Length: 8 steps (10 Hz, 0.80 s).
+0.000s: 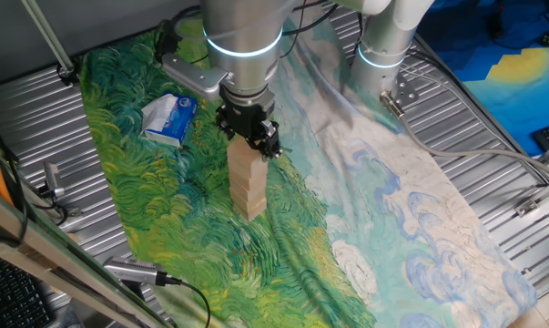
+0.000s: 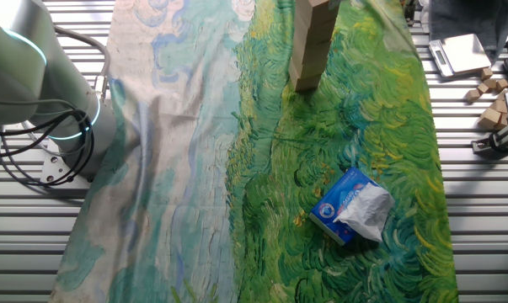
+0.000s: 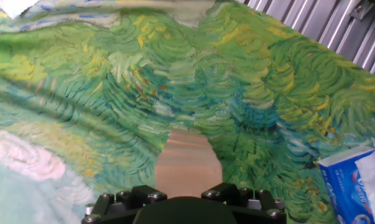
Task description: Stack the blocks in a vertical line of five
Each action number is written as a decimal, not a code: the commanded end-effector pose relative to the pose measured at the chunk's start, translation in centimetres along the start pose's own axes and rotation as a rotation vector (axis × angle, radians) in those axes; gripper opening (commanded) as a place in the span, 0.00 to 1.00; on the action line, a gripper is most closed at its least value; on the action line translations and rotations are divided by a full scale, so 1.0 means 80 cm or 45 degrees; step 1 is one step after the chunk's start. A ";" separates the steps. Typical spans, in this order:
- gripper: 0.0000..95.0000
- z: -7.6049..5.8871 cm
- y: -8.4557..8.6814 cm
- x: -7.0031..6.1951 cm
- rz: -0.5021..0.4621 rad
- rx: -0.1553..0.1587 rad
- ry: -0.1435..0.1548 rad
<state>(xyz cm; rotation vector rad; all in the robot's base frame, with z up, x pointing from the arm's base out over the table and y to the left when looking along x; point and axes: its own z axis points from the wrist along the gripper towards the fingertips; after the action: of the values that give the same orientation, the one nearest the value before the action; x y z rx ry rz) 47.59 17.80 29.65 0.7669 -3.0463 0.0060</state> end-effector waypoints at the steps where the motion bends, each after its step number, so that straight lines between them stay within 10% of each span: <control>1: 0.80 -0.013 0.000 -0.001 0.013 -0.005 0.015; 2: 0.80 -0.020 -0.005 -0.002 0.026 -0.003 0.019; 3: 0.00 -0.032 -0.013 -0.005 0.043 0.013 0.030; 5: 0.00 -0.049 -0.026 -0.012 0.015 0.032 0.098; 8: 0.00 -0.058 -0.032 -0.014 0.015 0.031 0.099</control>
<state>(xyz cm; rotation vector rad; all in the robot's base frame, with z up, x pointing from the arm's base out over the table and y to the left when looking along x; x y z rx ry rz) 50.07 16.30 34.53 0.7359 -2.9649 0.0734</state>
